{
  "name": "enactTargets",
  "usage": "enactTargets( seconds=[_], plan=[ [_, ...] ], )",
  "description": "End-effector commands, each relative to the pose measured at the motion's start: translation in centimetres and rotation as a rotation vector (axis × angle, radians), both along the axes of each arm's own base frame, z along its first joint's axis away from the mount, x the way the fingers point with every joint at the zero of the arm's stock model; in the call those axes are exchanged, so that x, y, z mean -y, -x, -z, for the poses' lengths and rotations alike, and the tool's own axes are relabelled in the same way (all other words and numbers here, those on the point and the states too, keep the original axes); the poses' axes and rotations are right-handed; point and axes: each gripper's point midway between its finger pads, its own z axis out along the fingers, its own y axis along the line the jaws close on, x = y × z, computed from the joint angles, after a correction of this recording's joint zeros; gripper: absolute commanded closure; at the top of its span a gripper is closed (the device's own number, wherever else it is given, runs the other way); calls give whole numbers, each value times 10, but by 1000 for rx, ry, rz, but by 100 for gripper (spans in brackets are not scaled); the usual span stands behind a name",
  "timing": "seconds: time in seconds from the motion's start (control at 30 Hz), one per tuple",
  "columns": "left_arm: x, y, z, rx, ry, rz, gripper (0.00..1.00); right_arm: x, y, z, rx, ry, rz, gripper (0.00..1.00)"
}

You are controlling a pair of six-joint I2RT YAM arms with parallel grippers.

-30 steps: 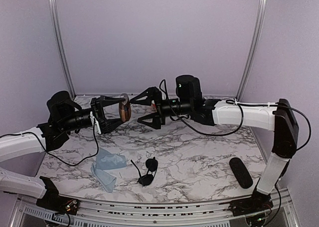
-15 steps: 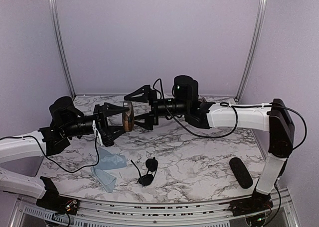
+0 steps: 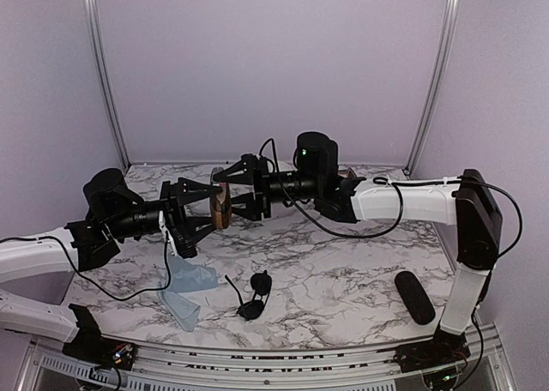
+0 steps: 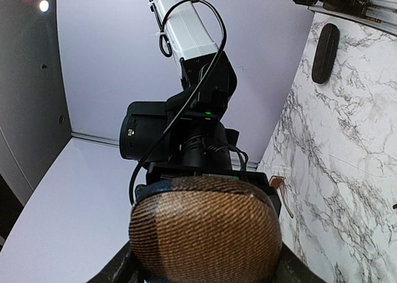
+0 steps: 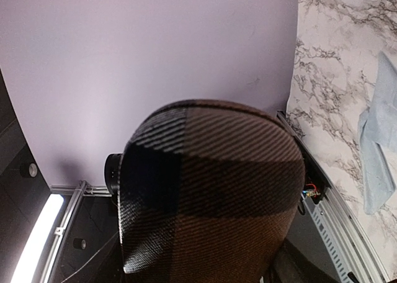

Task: Organize the sunglasses
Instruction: Pass from the left arm to the right

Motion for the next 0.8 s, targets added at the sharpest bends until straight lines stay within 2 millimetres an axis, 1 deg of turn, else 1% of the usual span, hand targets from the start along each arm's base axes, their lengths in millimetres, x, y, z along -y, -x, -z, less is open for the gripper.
enactTargets(
  seconds=[0.0, 0.03, 0.13, 0.27, 0.4, 0.43, 0.47, 0.5, 0.53, 0.57, 0.67, 0.7, 0.77],
  plan=[
    [1, 4, 10, -67, -11, 7, 78, -3, 12, -45, 147, -127, -42, 40],
    [0, 3, 10, -70, -12, 1, 75, -2, 12, -44, 146, -126, -41, 41],
    [-1, 3, 11, -89, -9, -9, 57, -1, 11, -46, 155, -133, -43, 44],
    [-5, 1, 9, -174, 6, -35, 38, 4, 5, -48, 178, -137, -23, 49],
    [-8, -6, 12, -228, 8, -83, 27, 14, -9, -48, 198, -133, 24, 50],
    [-8, -8, 12, -253, 11, -91, 21, 16, -12, -47, 203, -128, 33, 50],
    [-8, -9, 12, -275, 11, -96, 10, 17, -12, -46, 210, -123, 37, 51],
    [-8, -10, 12, -295, 13, -100, 2, 17, -12, -45, 219, -113, 42, 52],
    [-7, -11, 10, -314, 17, -103, 1, 24, -26, -43, 236, -98, 80, 54],
    [-8, -12, 8, -329, 24, -107, 1, 28, -33, -40, 249, -74, 106, 55],
    [-10, -18, 1, -398, 67, -141, 1, 38, -48, -34, 306, -15, 166, 55],
    [-11, -23, -4, -437, 96, -166, 1, 41, -53, -33, 320, 3, 184, 55],
    [-15, -35, -22, -524, 179, -221, 1, 47, -61, -29, 344, 35, 211, 55]
  ],
)
